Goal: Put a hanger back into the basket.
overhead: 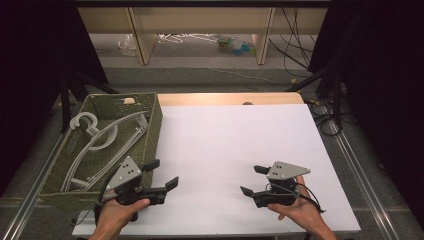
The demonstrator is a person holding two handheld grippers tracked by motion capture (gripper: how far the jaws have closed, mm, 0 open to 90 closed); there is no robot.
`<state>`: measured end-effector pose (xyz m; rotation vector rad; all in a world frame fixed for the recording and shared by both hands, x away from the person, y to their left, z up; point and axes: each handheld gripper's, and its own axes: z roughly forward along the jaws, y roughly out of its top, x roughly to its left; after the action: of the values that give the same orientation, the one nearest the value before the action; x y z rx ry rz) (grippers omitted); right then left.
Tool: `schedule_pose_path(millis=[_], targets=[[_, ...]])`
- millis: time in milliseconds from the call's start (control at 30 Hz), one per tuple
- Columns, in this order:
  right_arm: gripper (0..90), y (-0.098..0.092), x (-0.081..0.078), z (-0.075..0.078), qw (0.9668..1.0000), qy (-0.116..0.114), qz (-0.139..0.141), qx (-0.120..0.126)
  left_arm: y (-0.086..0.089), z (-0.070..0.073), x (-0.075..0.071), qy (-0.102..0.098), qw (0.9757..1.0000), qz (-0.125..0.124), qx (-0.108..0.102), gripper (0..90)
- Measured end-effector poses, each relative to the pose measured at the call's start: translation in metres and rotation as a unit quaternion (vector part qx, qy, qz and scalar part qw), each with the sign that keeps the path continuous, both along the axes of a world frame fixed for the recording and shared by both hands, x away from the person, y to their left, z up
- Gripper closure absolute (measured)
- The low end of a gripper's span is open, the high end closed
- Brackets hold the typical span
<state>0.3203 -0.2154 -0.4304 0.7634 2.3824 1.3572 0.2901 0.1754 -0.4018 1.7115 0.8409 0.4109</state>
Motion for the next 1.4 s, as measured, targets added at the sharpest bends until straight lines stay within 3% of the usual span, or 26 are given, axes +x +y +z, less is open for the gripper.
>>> schedule_pose_path(millis=[233, 300, 500, 667, 733, 900, 1167, 1267, 1333, 1400], targets=[[20.1, 0.000, -0.001, 0.000, 1.0000, -0.001, 0.001, -0.001, -0.010, -0.018, -0.004, -0.007, 0.9995, -0.003, 0.030, 15.9], [20.0, 0.000, -0.001, 0.000, 1.0000, 0.001, 0.002, 0.001, -0.013, -0.024, -0.006, 0.004, 0.9995, 0.000, 0.031, 16.0], [18.9, 0.000, -0.006, -0.003, 1.0000, -0.005, -0.002, -0.001, -0.015, -0.033, -0.009, -0.007, 0.9986, -0.017, 0.049, 16.0], [18.1, 0.000, -0.017, -0.006, 1.0000, 0.000, -0.009, -0.003, -0.013, -0.038, -0.013, -0.002, 0.9990, -0.013, 0.042, 16.0], [18.2, -0.001, -0.023, -0.006, 1.0000, 0.001, -0.004, -0.002, -0.011, -0.038, -0.016, -0.002, 0.9988, -0.012, 0.048, 16.0], [17.9, -0.002, -0.035, -0.006, 1.0000, 0.003, 0.001, -0.002, -0.010, -0.037, -0.016, -0.006, 0.9993, -0.013, 0.034, 16.0], [17.9, -0.003, -0.034, -0.006, 1.0000, -0.001, -0.006, -0.002, -0.011, -0.037, -0.016, -0.007, 0.9995, -0.015, 0.026, 15.9], [17.9, -0.003, -0.034, -0.005, 1.0000, 0.003, -0.002, 0.000, -0.011, -0.036, -0.017, -0.008, 0.9993, -0.017, 0.031, 15.9], [18.0, -0.003, -0.033, -0.005, 0.9999, -0.013, -0.008, 0.002, -0.010, -0.036, -0.016, -0.014, 0.9990, -0.022, 0.037, 15.9], [18.0, -0.004, -0.034, -0.004, 1.0000, -0.006, -0.008, -0.001, -0.010, -0.036, -0.016, -0.014, 0.9990, -0.022, 0.035, 15.9]])
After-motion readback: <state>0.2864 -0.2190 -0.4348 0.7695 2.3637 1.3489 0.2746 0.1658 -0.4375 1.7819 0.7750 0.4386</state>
